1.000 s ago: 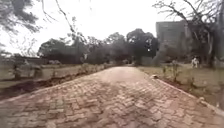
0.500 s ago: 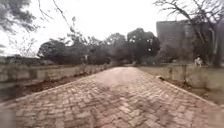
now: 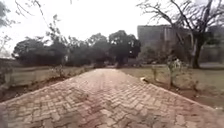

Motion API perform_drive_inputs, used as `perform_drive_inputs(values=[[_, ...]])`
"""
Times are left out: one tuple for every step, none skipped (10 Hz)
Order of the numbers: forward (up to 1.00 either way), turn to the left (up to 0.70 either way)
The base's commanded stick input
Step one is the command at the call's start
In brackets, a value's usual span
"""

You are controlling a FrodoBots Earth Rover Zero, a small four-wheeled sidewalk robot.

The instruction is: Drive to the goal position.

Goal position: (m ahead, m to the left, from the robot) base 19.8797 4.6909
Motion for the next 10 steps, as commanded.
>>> perform_drive_inputs(values=[[0.85, 0.0], [0.85, 0.0], [0.85, 0.0], [0.85, 0.0], [0.85, 0.0], [0.85, 0.0], [0.85, 0.0], [0.85, 0.0], [0.85, 0.34], [0.85, 0.34]])
